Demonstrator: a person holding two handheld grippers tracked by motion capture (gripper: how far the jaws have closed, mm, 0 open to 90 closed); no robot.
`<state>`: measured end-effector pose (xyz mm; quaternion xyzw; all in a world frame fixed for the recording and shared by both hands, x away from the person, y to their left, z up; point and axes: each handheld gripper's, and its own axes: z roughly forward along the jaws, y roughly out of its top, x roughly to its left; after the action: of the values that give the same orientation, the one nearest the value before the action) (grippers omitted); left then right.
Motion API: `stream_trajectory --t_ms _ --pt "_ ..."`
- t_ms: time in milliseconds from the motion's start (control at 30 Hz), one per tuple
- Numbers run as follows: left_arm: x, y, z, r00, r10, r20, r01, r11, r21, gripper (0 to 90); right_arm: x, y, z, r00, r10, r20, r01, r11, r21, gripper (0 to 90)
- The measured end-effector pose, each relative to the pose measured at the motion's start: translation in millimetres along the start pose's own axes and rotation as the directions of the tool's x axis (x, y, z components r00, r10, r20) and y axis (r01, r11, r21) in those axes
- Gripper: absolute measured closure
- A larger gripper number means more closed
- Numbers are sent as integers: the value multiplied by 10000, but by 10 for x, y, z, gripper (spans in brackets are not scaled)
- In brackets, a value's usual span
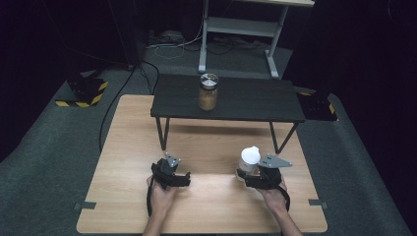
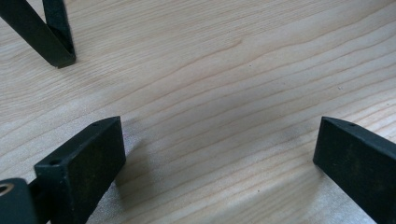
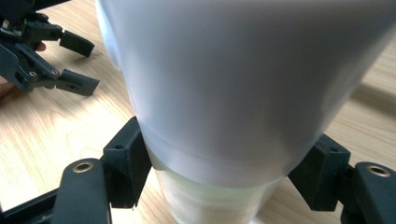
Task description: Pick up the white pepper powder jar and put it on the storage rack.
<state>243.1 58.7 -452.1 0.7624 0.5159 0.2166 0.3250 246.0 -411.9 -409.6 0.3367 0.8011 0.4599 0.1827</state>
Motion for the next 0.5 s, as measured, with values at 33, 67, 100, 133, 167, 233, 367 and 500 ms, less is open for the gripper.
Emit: stream_trajectory --t_ms 33,67,100,133,167,233,367,500 --pt "0 0 0 10000 1 -1 -1 10000 0 23 -10 18 -12 10000 22 -32 -22 10000 -5 301" --pt "0 0 0 10000 -1 -1 1 10000 -1 22 -16 27 -20 10000 -4 -51 4 10000 -22 301" --pt "0 0 0 10000 1 -1 -1 10000 1 22 -15 37 -27 10000 -23 -42 23 10000 -21 300" --pt "0 0 0 10000 1 -1 -1 10000 1 22 -15 37 -27 10000 -23 -42 23 10000 -21 300" --pt "0 0 0 10000 2 -1 -2 10000 1 22 -9 77 -50 9999 -133 -7 133 9999 -26 300" --pt "0 0 0 10000 2 -3 -2 10000 1 22 -12 90 -60 9999 -153 -12 153 9999 -63 300" --pt "0 0 0 10000 6 -3 -6 10000 2 23 -27 159 -97 9998 -176 -35 176 9998 -110 300" --pt "0 0 0 10000 8 -3 -8 10000 3 23 -45 216 -120 9998 -207 -83 206 9997 -166 301"
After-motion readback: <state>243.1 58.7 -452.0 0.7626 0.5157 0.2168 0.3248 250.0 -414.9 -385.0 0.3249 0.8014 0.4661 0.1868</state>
